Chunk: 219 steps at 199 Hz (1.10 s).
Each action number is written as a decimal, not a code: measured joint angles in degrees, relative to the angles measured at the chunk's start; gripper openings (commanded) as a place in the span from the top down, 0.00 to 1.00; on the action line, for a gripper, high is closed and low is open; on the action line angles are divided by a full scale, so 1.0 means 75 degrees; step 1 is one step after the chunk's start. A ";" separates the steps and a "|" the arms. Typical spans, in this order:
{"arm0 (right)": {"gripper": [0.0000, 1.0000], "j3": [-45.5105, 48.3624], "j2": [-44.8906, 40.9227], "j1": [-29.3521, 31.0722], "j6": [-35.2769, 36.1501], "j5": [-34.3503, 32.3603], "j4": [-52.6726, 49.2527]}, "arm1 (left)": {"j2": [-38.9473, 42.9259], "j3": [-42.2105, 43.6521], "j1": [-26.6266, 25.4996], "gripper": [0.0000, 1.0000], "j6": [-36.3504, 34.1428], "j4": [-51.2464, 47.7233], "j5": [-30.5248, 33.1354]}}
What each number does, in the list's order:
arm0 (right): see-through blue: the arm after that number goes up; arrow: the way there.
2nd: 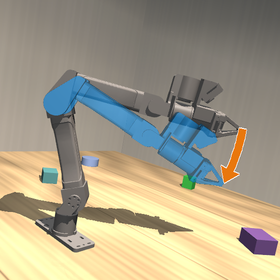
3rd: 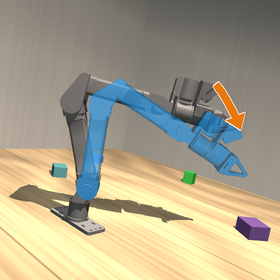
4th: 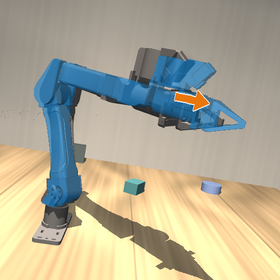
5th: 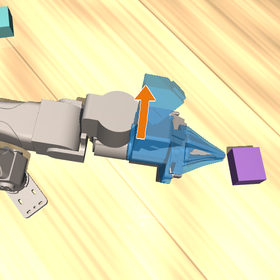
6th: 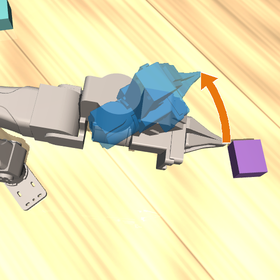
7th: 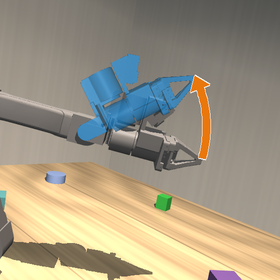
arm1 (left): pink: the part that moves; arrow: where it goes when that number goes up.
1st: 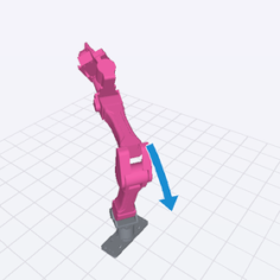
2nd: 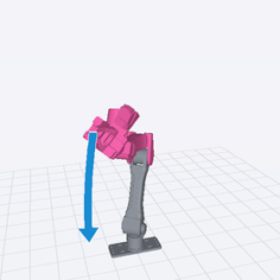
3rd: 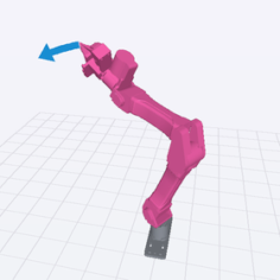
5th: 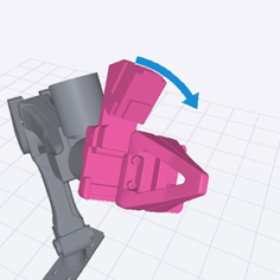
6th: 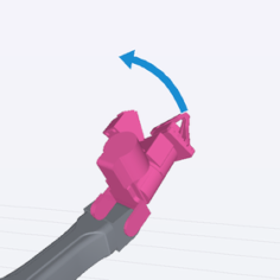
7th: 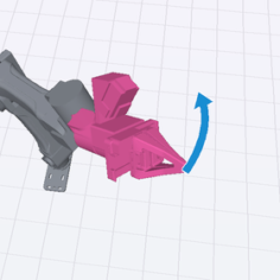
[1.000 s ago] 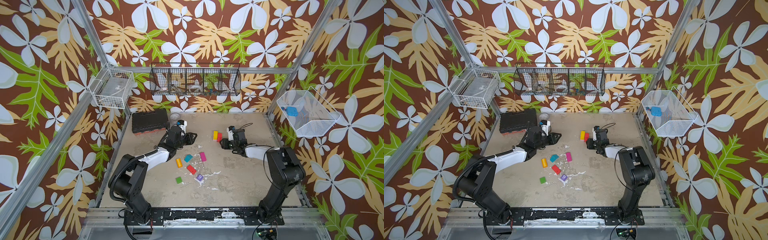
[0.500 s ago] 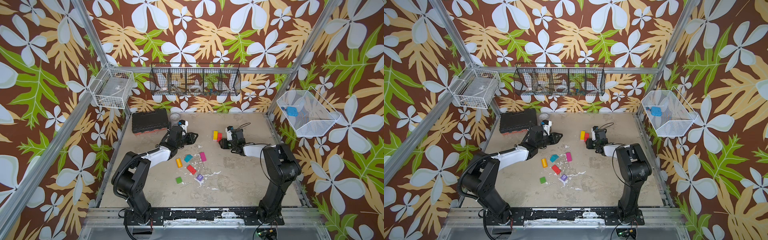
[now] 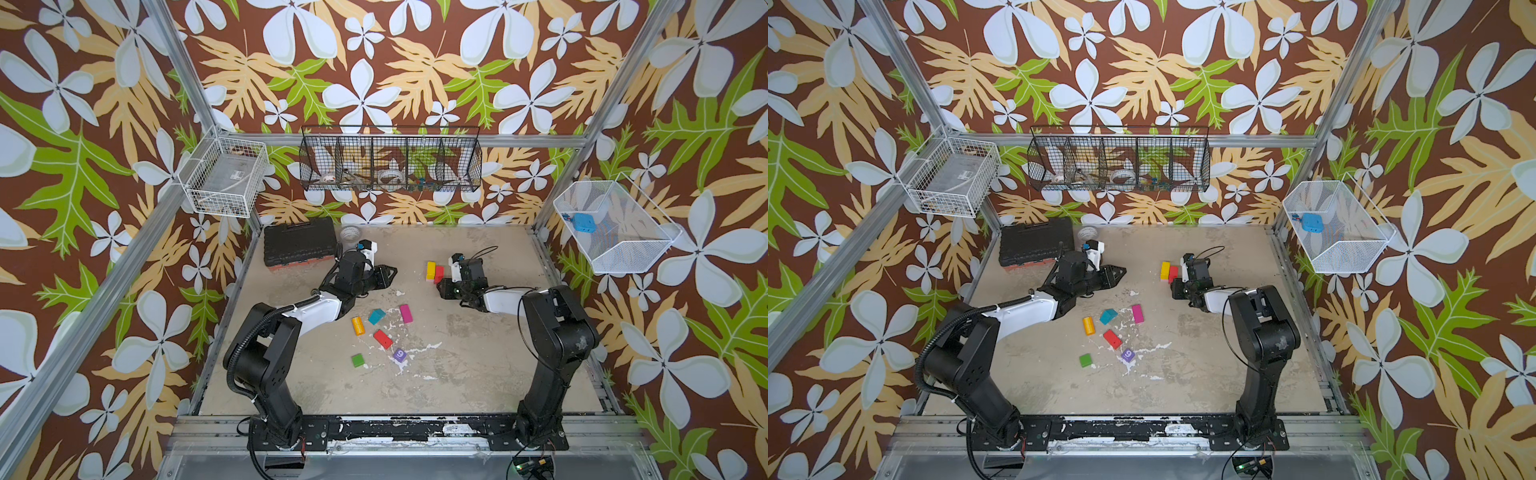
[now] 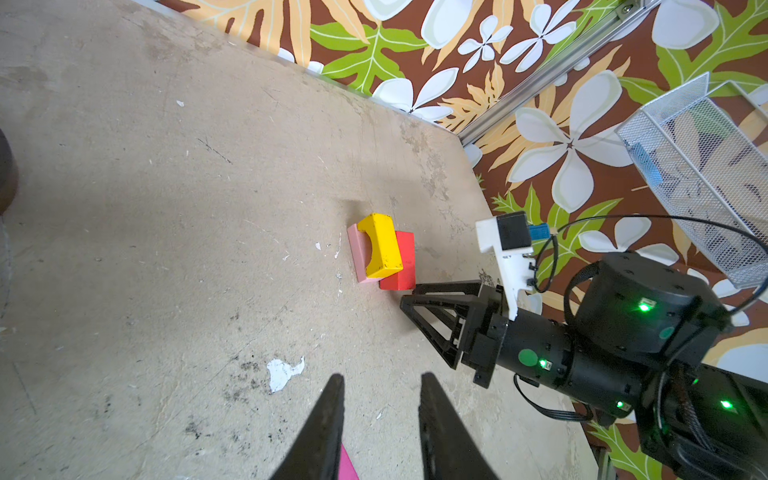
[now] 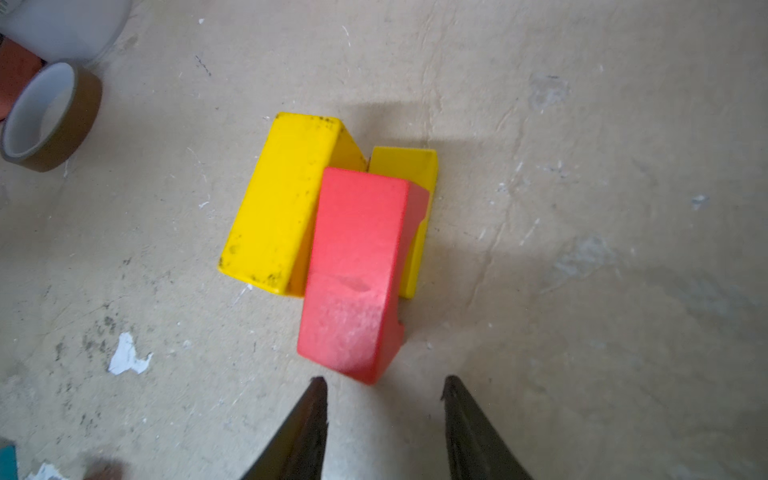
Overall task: Build the wood block tower
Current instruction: 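Lower the right gripper and grasp the red block again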
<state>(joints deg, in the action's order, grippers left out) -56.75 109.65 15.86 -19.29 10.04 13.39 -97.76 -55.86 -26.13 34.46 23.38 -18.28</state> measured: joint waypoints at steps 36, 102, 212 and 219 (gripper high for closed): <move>0.60 -0.0187 0.0149 0.0006 0.0000 -0.0114 -0.0017 | -0.0070 -0.0006 0.0000 0.67 0.0000 0.0058 0.0000; 0.65 -0.0498 0.0256 0.0003 0.0003 -0.0111 -0.0029 | -0.0425 -0.0239 0.0000 0.68 0.0023 0.0085 0.0000; 0.60 -0.1443 0.0522 -0.0009 0.0003 -0.0149 -0.0469 | -0.0560 -0.0487 0.0000 0.68 0.0009 0.0079 -0.0003; 0.57 -0.1501 0.0525 -0.0009 0.0003 -0.0160 -0.0539 | -0.0562 -0.0490 0.0000 0.68 0.0000 0.0079 0.0000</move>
<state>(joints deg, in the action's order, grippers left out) -68.01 113.58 15.79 -19.27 8.84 9.34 -101.97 -59.53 -26.13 34.46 23.97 -18.28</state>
